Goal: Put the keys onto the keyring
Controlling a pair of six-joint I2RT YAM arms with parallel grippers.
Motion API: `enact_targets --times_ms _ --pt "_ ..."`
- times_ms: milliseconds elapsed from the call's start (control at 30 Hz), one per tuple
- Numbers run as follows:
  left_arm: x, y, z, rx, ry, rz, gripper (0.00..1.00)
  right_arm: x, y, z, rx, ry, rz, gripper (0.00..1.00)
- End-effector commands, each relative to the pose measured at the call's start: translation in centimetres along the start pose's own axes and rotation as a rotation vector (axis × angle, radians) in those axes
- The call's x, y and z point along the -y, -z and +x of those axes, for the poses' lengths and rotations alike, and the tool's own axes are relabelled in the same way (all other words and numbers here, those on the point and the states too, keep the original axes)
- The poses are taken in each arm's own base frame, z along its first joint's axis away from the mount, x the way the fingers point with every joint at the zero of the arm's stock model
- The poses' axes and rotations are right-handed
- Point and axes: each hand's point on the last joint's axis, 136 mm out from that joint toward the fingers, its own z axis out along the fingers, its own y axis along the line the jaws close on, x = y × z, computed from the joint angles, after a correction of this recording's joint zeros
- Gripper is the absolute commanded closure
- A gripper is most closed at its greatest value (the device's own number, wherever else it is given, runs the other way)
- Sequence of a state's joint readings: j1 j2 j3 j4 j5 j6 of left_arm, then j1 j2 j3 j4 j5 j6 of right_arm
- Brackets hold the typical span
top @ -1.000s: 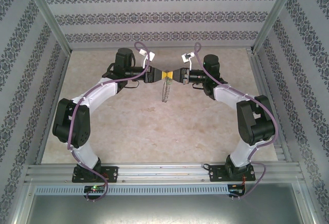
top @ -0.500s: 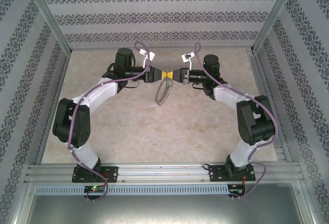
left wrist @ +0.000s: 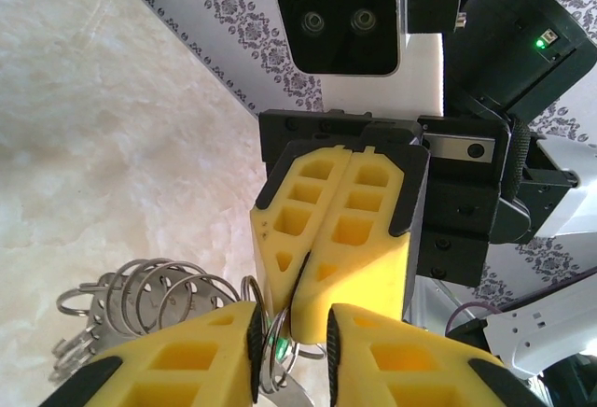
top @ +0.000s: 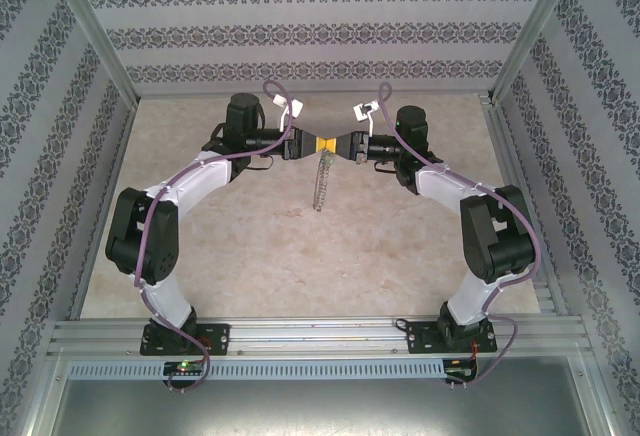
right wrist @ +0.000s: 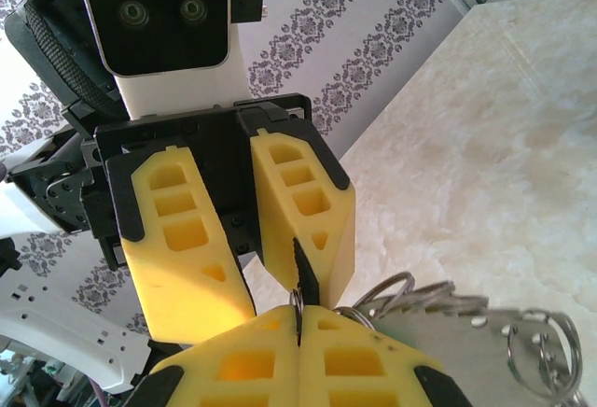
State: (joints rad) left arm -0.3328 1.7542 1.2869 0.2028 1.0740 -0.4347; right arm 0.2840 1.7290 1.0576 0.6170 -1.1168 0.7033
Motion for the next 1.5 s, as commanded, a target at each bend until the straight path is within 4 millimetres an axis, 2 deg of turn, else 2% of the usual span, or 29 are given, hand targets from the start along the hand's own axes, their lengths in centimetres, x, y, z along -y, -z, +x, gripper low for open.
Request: enact_targets --times_ms 0,167,400,433,567,733,1067,1467 --pt "2.0 -0.5 0.0 -0.006 -0.047 0.083 0.77 -0.5 -0.1 -0.6 0.009 0.049 -0.023 1.00" --pt "2.4 -0.3 0.0 0.001 -0.060 0.095 0.82 -0.4 -0.2 -0.8 0.011 0.046 -0.022 1.00" --pt "3.0 -0.2 -0.5 0.035 -0.061 0.135 0.98 -0.7 0.0 -1.1 0.023 0.045 -0.020 1.00" --pt "3.1 -0.3 -0.5 0.039 -0.056 0.140 1.00 -0.8 0.1 -1.2 0.027 0.044 -0.017 0.97" --pt "3.3 -0.1 -1.0 0.063 -0.057 0.149 1.00 -1.1 1.2 -1.4 0.061 0.048 0.000 0.80" --pt "3.8 0.1 -1.6 0.087 -0.062 0.156 1.00 -1.2 2.4 -1.4 0.094 0.046 0.017 0.65" --pt "4.6 0.5 -2.2 0.108 -0.079 0.162 1.00 -0.5 2.9 -0.4 0.120 0.030 0.028 0.62" --pt "5.2 0.7 -2.9 0.127 -0.089 0.167 1.00 -1.1 2.3 1.2 0.106 0.034 0.002 0.57"
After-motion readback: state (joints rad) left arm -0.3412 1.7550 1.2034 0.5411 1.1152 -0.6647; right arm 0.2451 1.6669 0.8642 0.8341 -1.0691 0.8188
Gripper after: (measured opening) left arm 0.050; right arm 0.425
